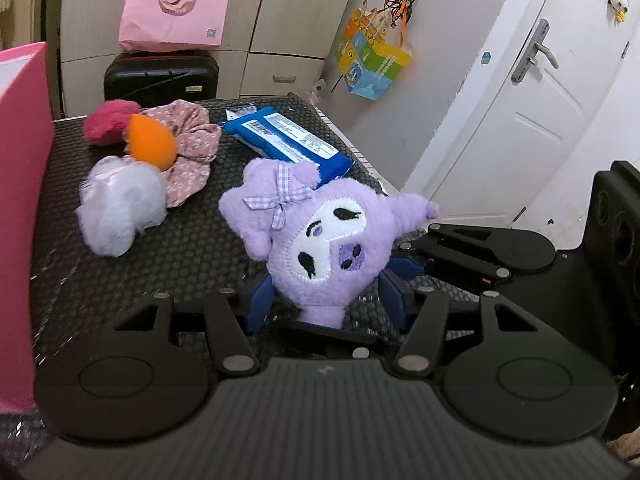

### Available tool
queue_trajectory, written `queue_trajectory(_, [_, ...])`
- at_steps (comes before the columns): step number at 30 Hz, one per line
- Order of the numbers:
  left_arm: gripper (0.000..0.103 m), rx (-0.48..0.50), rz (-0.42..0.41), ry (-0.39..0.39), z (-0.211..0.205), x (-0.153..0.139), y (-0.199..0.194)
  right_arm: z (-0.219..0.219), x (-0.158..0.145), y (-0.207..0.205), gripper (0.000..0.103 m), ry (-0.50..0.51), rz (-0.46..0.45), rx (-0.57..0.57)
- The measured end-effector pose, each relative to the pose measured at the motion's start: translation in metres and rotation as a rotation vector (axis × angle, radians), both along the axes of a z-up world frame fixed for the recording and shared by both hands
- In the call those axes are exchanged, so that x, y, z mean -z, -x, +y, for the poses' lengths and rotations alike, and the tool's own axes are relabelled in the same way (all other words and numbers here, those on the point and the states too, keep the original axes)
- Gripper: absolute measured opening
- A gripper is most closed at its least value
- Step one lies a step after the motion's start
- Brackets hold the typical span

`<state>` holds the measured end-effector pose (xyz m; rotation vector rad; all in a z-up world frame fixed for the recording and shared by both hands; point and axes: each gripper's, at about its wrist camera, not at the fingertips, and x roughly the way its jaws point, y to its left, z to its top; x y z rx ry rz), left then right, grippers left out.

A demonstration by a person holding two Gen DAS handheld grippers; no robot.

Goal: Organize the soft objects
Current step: 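Lift the purple plush toy with the left tool toward the pink box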

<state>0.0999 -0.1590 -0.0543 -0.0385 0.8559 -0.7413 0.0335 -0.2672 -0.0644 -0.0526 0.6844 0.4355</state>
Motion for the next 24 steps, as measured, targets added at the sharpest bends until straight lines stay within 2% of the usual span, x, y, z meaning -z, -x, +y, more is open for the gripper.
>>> queue_trajectory(9, [0.056,-0.028,-0.031,-0.031,0.036,-0.021,0.034,0.032,-0.017,0.025,0.06,-0.031,0.012,-0.035])
queue_trajectory(15, [0.055,-0.021,-0.027,0.002,0.066,-0.037,0.054,0.057,-0.034,0.043,0.053,-0.066,-0.006,-0.105])
queue_trajectory(21, [0.055,-0.033,0.004,0.0,0.081,-0.022,0.049,0.078,-0.021,0.039,0.052,-0.025,0.008,-0.075])
queue_trajectory(24, [0.055,-0.035,-0.013,0.003,0.085,-0.018,0.047,0.082,-0.015,0.037,0.052,0.014,0.007,-0.048])
